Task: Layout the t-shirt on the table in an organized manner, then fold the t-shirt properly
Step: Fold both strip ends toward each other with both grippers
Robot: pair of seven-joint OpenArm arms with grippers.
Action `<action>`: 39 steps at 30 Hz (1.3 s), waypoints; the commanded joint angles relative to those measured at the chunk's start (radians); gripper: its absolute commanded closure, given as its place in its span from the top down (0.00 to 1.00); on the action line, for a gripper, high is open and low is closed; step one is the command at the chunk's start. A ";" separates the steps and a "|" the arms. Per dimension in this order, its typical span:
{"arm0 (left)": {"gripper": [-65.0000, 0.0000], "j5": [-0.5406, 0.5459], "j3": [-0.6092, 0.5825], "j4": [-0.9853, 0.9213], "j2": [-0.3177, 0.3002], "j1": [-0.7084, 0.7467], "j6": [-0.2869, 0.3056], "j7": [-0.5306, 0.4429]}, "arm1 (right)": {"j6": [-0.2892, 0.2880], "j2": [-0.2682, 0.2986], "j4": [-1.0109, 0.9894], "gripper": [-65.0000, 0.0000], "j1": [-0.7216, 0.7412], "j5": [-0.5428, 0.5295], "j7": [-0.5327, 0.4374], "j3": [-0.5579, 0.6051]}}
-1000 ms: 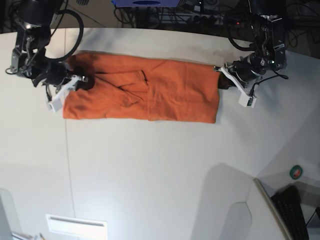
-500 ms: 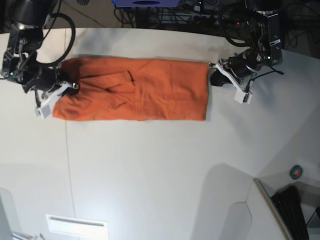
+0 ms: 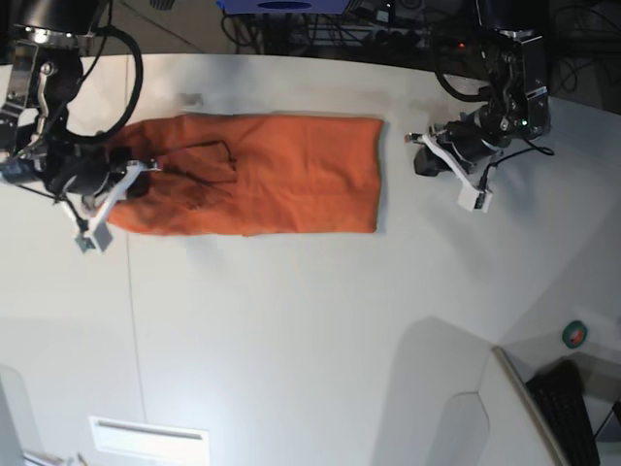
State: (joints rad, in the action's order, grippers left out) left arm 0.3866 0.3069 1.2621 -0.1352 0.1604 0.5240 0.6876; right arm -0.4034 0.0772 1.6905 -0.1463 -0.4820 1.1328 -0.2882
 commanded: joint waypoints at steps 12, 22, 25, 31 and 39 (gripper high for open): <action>0.00 -0.013 -0.127 0.012 0.070 -0.034 -0.087 0.019 | 0.257 -0.007 0.170 0.00 -0.029 -0.027 -0.049 0.341; 0.00 -0.011 -0.130 0.012 0.068 -0.029 -0.087 0.019 | 0.361 -0.055 0.147 0.00 0.038 -0.025 -0.050 0.482; 0.00 -0.011 -0.128 0.012 0.068 -0.028 -0.087 0.019 | 0.407 -0.055 0.145 0.00 0.052 -0.028 -0.089 0.542; 0.00 -0.007 -0.125 0.012 0.045 -0.028 -0.087 0.019 | 0.415 -0.089 0.032 0.00 0.066 -0.027 -0.156 0.600; 0.00 -0.011 -0.133 0.012 0.029 -0.028 -0.087 0.019 | 0.415 -0.104 0.009 0.00 0.084 -0.027 -0.202 0.699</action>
State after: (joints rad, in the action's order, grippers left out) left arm 0.3950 0.1730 1.2659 -0.0990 0.1333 0.4454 0.6914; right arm 0.0166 -0.0223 1.6779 -0.0753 -0.4931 0.9409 0.4099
